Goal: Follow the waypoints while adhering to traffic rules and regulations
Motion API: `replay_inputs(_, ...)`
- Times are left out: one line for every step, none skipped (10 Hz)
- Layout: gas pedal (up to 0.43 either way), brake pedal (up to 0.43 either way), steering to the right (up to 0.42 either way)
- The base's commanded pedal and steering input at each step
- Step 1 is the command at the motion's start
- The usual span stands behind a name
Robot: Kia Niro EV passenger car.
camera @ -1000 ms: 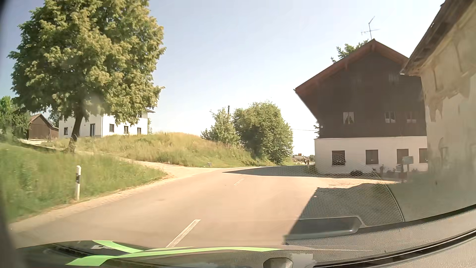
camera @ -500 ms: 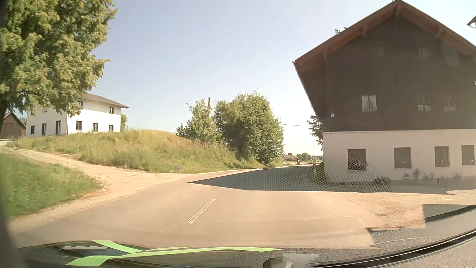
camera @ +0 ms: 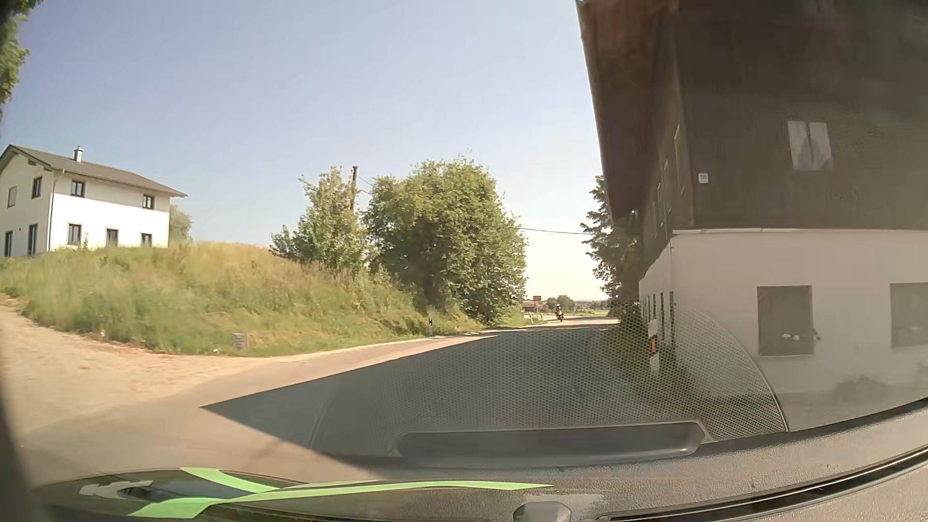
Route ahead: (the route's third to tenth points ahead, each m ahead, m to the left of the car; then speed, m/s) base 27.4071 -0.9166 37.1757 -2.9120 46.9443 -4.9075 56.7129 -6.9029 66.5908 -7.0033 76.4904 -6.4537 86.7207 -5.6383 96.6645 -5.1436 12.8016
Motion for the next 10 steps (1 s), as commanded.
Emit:
replay_inputs(0.150,0.000,0.053)
replay_inputs(0.150,0.000,0.053)
replay_inputs(0.150,0.000,0.053)
replay_inputs(0.150,0.000,0.052)
replay_inputs(0.150,0.000,0.051)
replay_inputs(0.150,0.000,0.049)
replay_inputs(0.150,0.000,0.049)
replay_inputs(0.150,0.000,0.045)
replay_inputs(0.150,0.000,0.038)
replay_inputs(0.150,0.000,0.031)
